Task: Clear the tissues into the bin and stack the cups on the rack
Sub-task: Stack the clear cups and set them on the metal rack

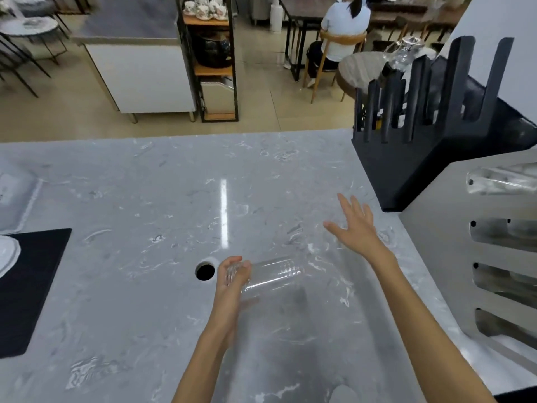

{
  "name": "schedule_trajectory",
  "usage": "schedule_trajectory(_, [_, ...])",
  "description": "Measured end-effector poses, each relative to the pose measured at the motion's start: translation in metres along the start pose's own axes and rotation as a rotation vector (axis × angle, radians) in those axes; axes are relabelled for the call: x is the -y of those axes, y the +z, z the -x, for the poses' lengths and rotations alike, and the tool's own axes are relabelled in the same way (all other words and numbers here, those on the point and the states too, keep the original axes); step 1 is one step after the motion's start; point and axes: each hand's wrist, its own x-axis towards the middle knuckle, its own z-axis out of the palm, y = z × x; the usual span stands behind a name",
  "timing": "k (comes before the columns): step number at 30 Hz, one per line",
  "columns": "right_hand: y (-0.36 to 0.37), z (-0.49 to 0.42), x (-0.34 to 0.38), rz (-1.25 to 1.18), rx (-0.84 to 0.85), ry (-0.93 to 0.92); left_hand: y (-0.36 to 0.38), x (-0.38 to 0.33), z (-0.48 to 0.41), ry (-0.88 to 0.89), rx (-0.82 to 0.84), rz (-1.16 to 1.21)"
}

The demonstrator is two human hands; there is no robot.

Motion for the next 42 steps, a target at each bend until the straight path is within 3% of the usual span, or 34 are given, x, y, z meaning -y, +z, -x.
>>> schedule_trajectory(3, [0.019,-0.033,-0.016,0.149,0.008,0.108,-0.009,0.003,-0.006,-0.027,-0.042,0.018])
schedule_trajectory(7, [0.05,-0.024,-0.024,0.18,-0.288,-0.002,-0.013,0.002,-0.007,-0.01,-0.102,0.041])
schedule_trajectory(11, [0.065,0.022,-0.035,0.109,-0.237,-0.08,-0.013,0.003,0.001,0.019,-0.141,0.059])
schedule_trajectory(13, [0.062,0.055,-0.048,-0.082,-0.228,-0.051,-0.011,0.006,0.009,0.027,-0.143,0.053])
schedule_trajectory(16, [0.037,0.104,-0.057,-0.643,-0.183,0.082,-0.003,0.012,0.021,0.053,-0.1,-0.058])
schedule_trajectory(20, [0.017,0.164,-0.042,-0.892,-0.066,0.008,0.036,0.02,0.036,0.037,0.089,-0.215])
schedule_trajectory(24, [0.015,0.208,-0.034,-0.817,-0.09,-0.046,0.088,0.029,0.054,0.006,0.326,-0.284])
schedule_trajectory(27, [-0.008,0.233,-0.05,-0.836,-0.005,-0.074,0.11,0.027,0.061,-0.027,0.436,-0.262])
schedule_trajectory(33, [-0.061,0.265,-0.058,-0.789,-0.203,0.129,0.16,0.015,0.077,0.288,0.656,-0.379])
schedule_trajectory(38, [-0.093,0.284,-0.078,-0.789,-0.255,0.09,0.219,0.003,0.077,0.303,0.792,-0.337])
schedule_trajectory(42, [-0.127,0.285,-0.104,-0.862,-0.46,-0.029,0.282,-0.017,0.08,0.343,0.982,-0.4])
